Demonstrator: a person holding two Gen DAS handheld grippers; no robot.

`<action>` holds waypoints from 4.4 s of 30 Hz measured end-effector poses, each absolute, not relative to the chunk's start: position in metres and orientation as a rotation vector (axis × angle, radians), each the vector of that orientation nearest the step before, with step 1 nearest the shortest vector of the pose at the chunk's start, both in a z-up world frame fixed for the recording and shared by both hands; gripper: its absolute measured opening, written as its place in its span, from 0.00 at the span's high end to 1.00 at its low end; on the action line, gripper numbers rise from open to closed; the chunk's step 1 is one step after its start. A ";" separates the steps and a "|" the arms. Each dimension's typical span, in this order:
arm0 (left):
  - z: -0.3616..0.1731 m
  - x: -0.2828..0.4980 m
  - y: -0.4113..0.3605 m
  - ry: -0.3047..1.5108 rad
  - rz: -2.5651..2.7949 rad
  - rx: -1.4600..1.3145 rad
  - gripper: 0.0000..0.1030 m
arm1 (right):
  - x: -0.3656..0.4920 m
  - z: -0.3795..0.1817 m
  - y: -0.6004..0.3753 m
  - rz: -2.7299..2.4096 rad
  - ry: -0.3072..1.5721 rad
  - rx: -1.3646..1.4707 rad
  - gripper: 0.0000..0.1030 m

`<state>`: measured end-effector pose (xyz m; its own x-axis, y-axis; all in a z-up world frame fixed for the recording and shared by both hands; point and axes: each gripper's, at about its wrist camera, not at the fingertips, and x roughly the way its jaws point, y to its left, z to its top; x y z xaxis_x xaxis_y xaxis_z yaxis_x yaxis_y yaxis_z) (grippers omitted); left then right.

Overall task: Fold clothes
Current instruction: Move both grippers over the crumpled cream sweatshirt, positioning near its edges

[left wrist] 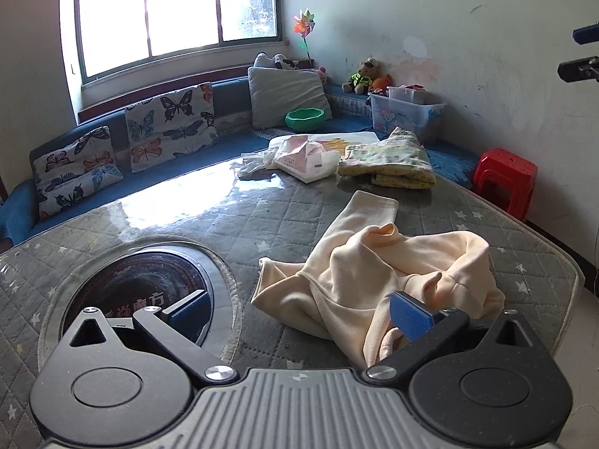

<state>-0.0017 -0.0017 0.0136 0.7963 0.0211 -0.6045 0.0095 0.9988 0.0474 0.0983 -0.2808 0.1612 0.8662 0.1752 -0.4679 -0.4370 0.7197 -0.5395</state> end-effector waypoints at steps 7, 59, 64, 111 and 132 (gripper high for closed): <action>0.012 -0.003 0.002 0.662 -0.009 0.033 0.00 | 0.088 0.120 -0.287 0.408 0.487 -0.675 0.00; -0.049 -0.001 0.002 0.881 -0.077 0.000 0.00 | -0.020 -0.064 -0.194 0.414 0.758 -0.144 0.00; -0.051 0.005 0.000 0.888 -0.072 -0.010 0.00 | -0.013 -0.066 -0.193 0.408 0.775 -0.145 0.00; -0.045 0.048 -0.013 0.902 -0.015 -0.011 0.00 | 0.022 -0.068 -0.203 0.417 0.748 -0.118 0.00; -0.035 0.074 -0.014 0.881 -0.002 0.005 0.00 | 0.046 -0.055 -0.200 0.433 0.674 -0.133 0.00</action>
